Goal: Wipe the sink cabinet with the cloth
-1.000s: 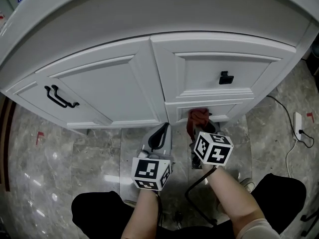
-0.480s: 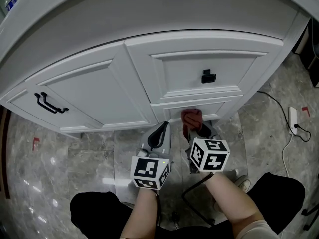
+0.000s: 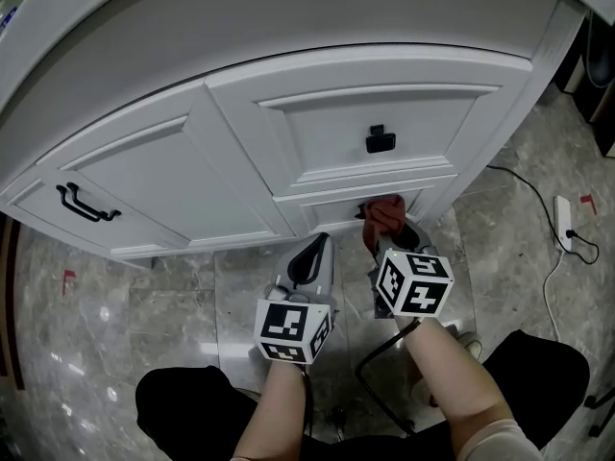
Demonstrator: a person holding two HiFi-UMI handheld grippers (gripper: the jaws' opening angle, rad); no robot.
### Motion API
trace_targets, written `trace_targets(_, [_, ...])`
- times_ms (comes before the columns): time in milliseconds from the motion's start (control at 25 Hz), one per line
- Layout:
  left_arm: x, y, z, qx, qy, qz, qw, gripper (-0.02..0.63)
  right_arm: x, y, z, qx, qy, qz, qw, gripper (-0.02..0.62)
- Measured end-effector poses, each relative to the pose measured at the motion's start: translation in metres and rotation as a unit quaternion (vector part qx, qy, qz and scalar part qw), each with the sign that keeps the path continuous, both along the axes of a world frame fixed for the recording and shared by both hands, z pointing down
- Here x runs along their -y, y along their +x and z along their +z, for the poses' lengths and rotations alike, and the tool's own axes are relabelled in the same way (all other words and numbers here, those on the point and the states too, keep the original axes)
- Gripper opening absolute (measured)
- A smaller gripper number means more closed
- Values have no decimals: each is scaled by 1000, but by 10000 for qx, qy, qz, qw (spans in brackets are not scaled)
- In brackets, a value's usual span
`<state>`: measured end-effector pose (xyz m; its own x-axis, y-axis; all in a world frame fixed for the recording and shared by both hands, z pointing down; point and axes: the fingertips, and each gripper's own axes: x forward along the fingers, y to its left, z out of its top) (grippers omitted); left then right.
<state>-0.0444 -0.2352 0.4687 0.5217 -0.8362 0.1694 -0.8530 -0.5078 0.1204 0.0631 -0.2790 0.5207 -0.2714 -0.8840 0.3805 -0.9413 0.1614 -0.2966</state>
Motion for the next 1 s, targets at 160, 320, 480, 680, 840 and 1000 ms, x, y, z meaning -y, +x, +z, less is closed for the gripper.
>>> trace_targets(160, [1,7,6,60,-52,42,10000,2,7,1,0,42,9,7,10000,79])
trace_targets(320, [4,16,10,-12,-113,52,9999,2,7,12,1,45,22,81,10000,80])
trace_targets(480, [6,28,12,-27,-110,137,9998,2,8,36,3,5,1,290,9996,80])
trace_targets(680, [4,43,15,-15,-141,243,9996,0,7,62,-1,-45,-2,390,9992,83])
trace_targets(840, [3,48,15,-32,-150,235,9996,2,3,72,-5,82,98,493,9987,81])
trace_targets(1000, [2,52,13,-20,-127,279,9995,2,1,96,-6,66,90,868,9962,80])
